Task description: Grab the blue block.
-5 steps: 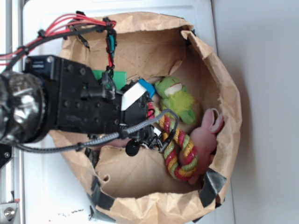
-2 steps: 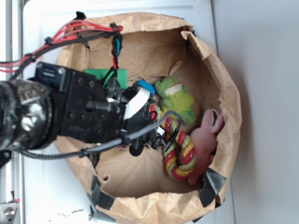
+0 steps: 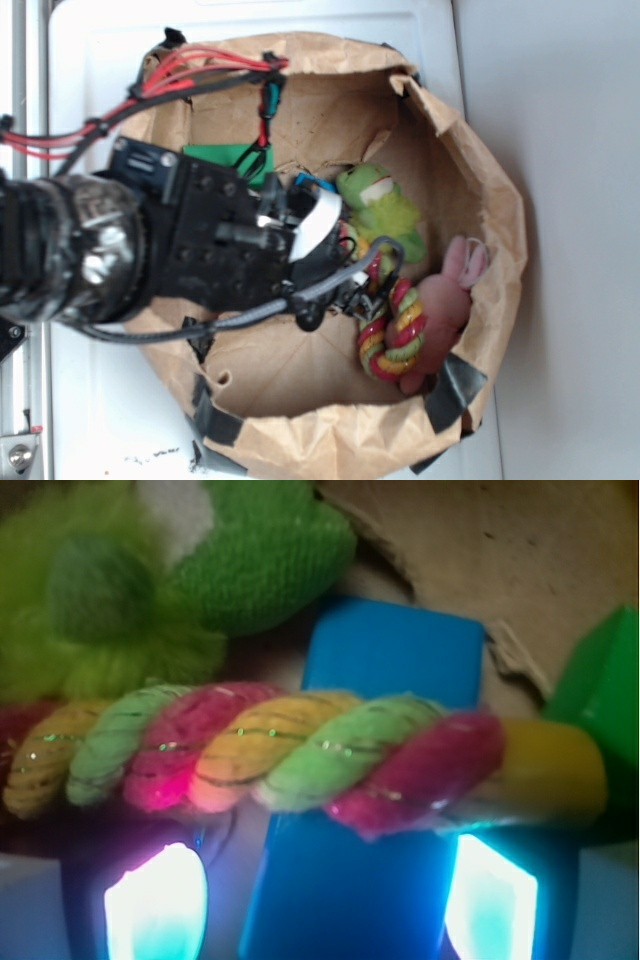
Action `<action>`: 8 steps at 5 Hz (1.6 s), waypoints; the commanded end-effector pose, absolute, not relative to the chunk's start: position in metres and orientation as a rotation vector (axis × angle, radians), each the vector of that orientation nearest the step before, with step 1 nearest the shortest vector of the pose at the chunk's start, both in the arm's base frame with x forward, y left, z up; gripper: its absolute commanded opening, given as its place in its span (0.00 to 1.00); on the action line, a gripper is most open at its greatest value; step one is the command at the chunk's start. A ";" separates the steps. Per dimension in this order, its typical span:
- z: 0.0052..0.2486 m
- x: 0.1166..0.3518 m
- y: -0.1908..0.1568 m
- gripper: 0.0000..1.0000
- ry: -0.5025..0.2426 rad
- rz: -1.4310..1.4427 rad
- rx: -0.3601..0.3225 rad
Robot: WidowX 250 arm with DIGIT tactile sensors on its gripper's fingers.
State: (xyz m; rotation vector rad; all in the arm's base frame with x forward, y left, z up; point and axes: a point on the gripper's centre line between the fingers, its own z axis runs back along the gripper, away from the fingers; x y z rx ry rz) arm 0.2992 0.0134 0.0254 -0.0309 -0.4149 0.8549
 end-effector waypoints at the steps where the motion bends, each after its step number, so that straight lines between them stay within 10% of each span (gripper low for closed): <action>1: 0.032 0.306 0.014 1.00 -0.431 0.859 -0.043; 2: 0.033 0.305 0.014 0.02 -0.422 0.869 -0.052; 8: 0.103 0.275 0.034 0.00 -0.327 0.823 -0.093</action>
